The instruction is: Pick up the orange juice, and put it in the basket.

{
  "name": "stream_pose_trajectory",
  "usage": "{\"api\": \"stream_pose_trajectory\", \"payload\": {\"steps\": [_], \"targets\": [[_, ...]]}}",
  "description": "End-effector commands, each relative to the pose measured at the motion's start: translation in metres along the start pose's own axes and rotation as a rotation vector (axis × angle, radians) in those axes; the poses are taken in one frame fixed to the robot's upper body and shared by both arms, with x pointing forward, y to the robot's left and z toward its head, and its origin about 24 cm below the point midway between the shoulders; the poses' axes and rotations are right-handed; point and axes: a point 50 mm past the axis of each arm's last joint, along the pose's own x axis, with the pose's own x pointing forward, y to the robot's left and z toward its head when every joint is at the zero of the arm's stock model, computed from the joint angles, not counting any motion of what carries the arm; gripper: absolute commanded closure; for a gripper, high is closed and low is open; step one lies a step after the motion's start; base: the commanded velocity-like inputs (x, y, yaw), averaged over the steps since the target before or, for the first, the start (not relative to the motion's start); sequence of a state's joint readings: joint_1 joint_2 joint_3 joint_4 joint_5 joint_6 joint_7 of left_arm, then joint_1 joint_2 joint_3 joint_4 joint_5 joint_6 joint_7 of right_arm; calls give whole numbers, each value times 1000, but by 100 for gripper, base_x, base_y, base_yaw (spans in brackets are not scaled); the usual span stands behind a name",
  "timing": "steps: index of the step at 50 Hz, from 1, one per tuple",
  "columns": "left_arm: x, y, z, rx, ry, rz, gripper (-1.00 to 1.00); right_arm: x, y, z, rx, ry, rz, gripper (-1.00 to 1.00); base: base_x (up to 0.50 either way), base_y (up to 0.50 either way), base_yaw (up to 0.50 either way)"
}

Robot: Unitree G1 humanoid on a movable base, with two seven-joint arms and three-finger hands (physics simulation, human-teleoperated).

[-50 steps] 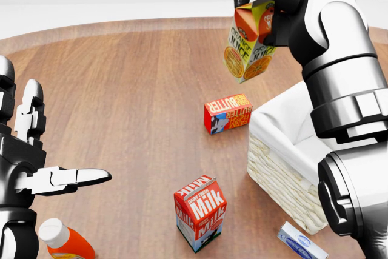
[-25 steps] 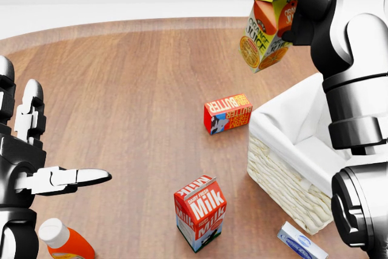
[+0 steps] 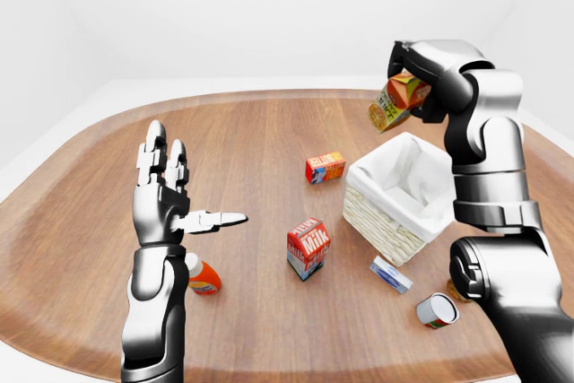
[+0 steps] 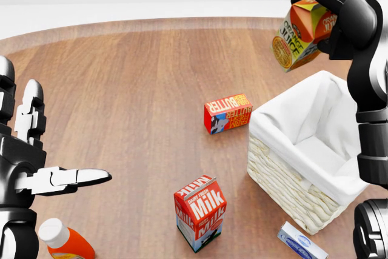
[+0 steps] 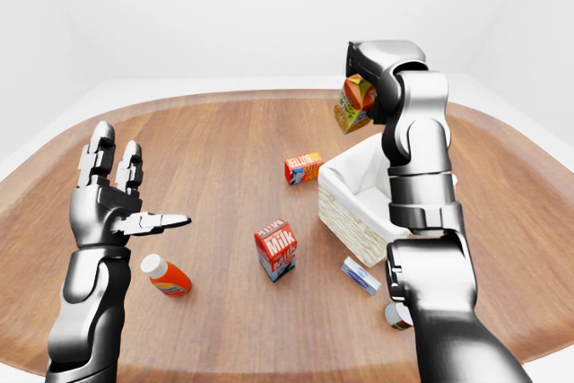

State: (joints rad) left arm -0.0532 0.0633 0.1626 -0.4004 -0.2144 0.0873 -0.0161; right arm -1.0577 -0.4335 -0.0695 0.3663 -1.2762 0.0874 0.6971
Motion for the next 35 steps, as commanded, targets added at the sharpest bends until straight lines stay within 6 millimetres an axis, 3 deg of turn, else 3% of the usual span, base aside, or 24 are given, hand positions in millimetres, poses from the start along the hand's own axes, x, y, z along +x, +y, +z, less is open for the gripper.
{"api": "stream_pose_trajectory", "payload": {"steps": [1,18,35], "targets": [[0,0,-1,1,3,-1,-100,-14,-3,-19,-53,74,-61,100,0,0,0],[0,0,-1,1,4,0,-100,-18,-1,-25,-73,102,-70,100,0,0,0],[0,0,0,0,0,1,-100,-22,15,-31,-89,125,-44,100,0,0,0]]}}
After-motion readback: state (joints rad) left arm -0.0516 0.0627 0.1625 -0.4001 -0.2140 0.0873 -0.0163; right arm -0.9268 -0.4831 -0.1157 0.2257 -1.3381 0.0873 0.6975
